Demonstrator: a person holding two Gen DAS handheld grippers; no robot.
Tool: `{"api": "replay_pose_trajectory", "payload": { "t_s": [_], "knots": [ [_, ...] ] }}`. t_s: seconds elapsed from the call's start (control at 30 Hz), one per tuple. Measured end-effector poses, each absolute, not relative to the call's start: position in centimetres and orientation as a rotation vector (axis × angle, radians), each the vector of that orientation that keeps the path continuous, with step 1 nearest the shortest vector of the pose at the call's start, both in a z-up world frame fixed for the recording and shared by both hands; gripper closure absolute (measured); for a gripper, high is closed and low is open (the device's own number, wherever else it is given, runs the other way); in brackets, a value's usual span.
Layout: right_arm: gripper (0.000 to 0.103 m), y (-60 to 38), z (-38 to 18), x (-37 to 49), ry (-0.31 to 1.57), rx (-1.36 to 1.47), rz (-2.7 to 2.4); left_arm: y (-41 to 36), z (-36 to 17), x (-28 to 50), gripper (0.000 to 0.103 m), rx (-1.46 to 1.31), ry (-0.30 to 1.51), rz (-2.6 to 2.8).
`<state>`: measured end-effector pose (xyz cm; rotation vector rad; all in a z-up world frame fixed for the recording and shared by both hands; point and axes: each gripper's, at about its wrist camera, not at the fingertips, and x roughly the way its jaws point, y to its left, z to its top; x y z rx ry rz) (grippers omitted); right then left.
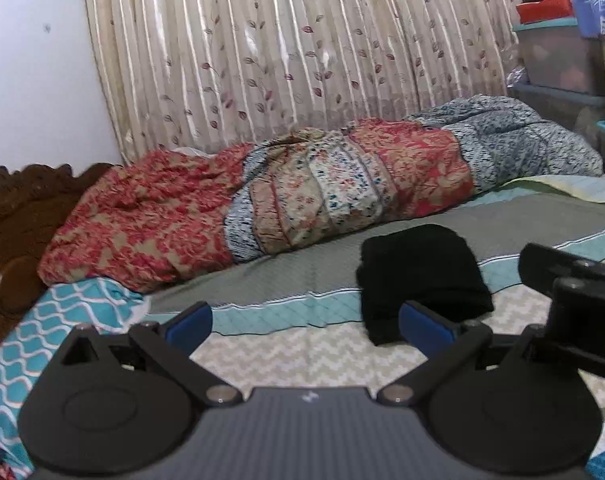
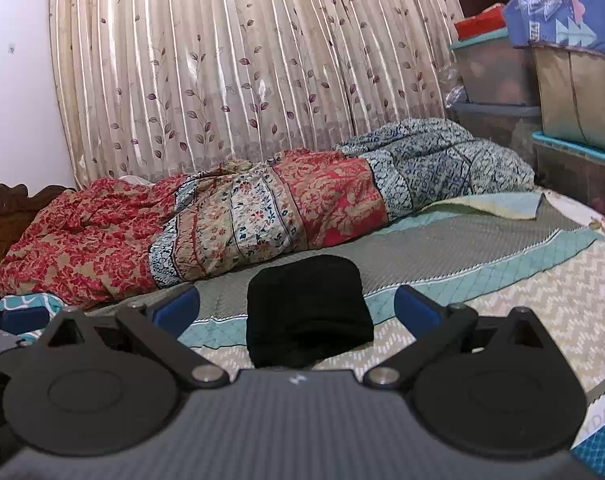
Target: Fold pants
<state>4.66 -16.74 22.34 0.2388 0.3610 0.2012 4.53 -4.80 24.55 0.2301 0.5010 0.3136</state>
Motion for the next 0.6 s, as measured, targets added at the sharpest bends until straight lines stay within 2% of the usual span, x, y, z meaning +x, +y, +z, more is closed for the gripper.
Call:
{"api": "replay_pose_trajectory", "payload": {
  "t_s": [0.6],
  "knots": [
    [0.000,-16.8,20.4,4.6,0.435,0.288,0.221,-4.9,21.8,4.5,0.000,0.308,0.570,0.378]
  ]
}}
